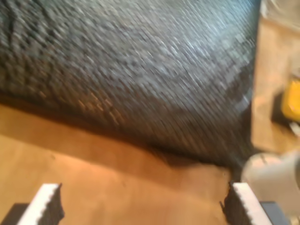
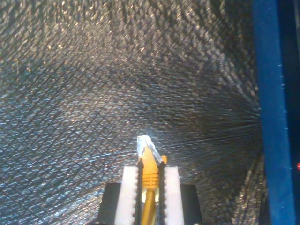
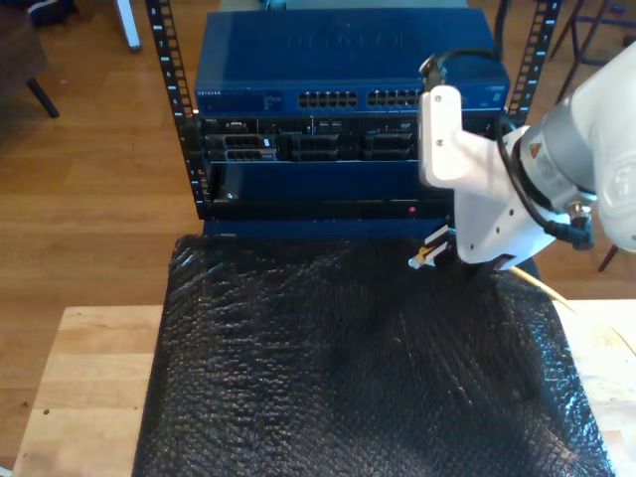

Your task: Grab the cable and plug it in

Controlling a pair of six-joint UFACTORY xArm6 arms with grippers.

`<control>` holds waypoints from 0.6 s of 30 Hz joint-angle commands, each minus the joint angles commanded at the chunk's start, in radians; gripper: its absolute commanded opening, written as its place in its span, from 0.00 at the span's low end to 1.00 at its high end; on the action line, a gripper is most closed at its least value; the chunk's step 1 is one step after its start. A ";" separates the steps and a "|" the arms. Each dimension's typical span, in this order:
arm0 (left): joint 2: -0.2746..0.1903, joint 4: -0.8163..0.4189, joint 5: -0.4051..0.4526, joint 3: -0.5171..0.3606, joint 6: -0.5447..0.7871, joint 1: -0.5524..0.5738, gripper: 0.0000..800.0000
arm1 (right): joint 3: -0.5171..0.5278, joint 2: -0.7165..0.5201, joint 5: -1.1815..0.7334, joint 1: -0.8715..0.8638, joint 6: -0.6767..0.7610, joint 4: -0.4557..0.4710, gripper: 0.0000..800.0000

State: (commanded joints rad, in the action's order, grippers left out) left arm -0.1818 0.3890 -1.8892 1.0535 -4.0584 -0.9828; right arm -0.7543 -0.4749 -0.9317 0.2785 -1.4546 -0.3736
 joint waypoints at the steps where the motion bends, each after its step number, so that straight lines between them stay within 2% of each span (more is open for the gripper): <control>1: -0.002 -0.017 0.000 -0.009 0.023 -0.012 1.00 | 0.000 0.005 0.000 0.000 0.000 -0.002 0.00; 10: -0.084 -0.201 0.003 -0.138 0.313 -0.107 1.00 | 0.000 0.035 -0.003 0.000 0.018 0.002 0.00; 18: -0.112 -0.359 0.008 -0.269 0.497 -0.203 1.00 | 0.011 0.037 -0.012 0.000 0.018 0.000 0.00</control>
State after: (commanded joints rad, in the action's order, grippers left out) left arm -0.2938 0.0299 -1.8815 0.7850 -3.5612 -1.1853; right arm -0.7436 -0.4381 -0.9440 0.2785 -1.4362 -0.3736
